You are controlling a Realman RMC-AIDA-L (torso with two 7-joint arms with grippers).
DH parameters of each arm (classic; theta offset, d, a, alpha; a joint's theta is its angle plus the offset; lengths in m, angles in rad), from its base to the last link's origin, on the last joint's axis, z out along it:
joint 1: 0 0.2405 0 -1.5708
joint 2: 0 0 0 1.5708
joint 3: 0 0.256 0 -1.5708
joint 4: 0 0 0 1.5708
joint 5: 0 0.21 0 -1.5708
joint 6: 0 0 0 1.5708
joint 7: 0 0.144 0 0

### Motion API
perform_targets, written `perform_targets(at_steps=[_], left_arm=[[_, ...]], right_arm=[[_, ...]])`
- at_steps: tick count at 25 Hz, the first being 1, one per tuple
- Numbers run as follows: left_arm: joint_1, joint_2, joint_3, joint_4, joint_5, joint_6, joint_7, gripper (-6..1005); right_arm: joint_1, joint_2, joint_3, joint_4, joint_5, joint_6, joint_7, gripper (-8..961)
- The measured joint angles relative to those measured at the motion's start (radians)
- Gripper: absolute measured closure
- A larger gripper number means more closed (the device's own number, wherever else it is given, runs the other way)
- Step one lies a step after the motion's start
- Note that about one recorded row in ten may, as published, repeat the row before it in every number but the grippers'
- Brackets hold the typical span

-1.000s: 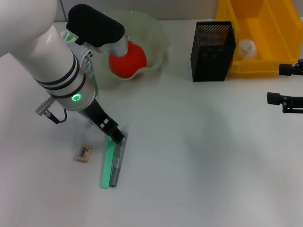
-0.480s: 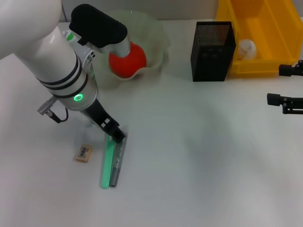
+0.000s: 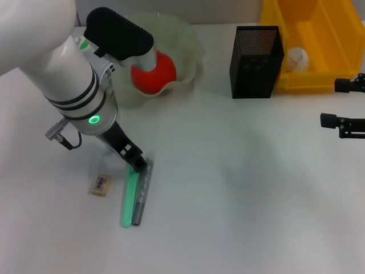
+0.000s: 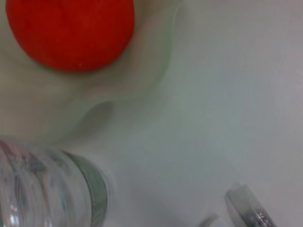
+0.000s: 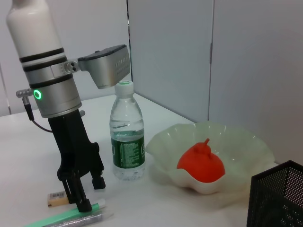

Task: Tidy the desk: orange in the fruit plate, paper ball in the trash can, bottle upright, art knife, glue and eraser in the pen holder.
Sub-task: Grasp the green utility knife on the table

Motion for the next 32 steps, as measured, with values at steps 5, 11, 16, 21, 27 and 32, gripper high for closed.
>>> perform_targets(at_steps=[5, 11, 16, 21, 27, 32], left_arm=[[0.0, 0.0, 0.011, -0.002, 0.007, 0.0, 0.0, 294], [-0.003, 0.0, 0.024, -0.003, 0.011, 0.0, 0.0, 360], [-0.011, 0.0, 0.025, -0.005, 0.002, 0.001, 0.0, 365], [-0.011, 0.0, 0.025, -0.01, -0.01, 0.005, 0.0, 387], [-0.009, 0.0, 0.016, -0.013, -0.014, 0.012, -0.001, 412], [-0.002, 0.0, 0.014, -0.018, -0.018, 0.014, -0.001, 433]], right_arm=[[0.0, 0.002, 0.0, 0.0, -0.001, 0.001, 0.0, 152], [0.001, 0.003, 0.0, 0.0, -0.001, 0.001, 0.0, 153], [0.004, 0.004, 0.0, 0.0, -0.001, 0.001, 0.0, 153], [0.005, 0.004, 0.0, 0.0, -0.001, 0.001, 0.0, 153], [0.006, 0.004, 0.0, -0.001, -0.001, 0.002, 0.0, 153], [0.008, 0.004, 0.0, -0.001, -0.001, 0.003, 0.0, 154]])
